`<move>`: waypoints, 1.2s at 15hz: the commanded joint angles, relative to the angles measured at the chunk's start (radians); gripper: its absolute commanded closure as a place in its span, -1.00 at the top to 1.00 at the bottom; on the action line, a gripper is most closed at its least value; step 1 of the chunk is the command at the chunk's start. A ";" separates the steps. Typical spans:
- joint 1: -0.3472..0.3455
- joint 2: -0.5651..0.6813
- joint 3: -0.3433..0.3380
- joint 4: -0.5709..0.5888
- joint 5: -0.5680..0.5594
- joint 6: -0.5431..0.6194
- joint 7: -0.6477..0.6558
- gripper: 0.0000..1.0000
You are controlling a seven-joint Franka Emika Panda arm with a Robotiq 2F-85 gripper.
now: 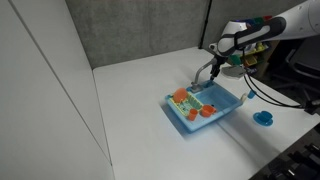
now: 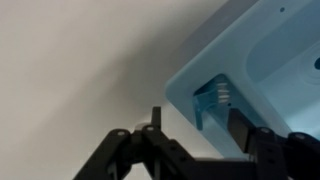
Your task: Pick up the blue brush and put it in the blue mug
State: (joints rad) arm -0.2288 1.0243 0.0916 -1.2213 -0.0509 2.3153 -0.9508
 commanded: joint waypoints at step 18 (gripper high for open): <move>0.074 -0.099 -0.085 -0.080 -0.056 -0.027 0.147 -0.93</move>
State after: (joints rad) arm -0.1645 1.0043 0.0224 -1.2258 -0.0784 2.2988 -0.8446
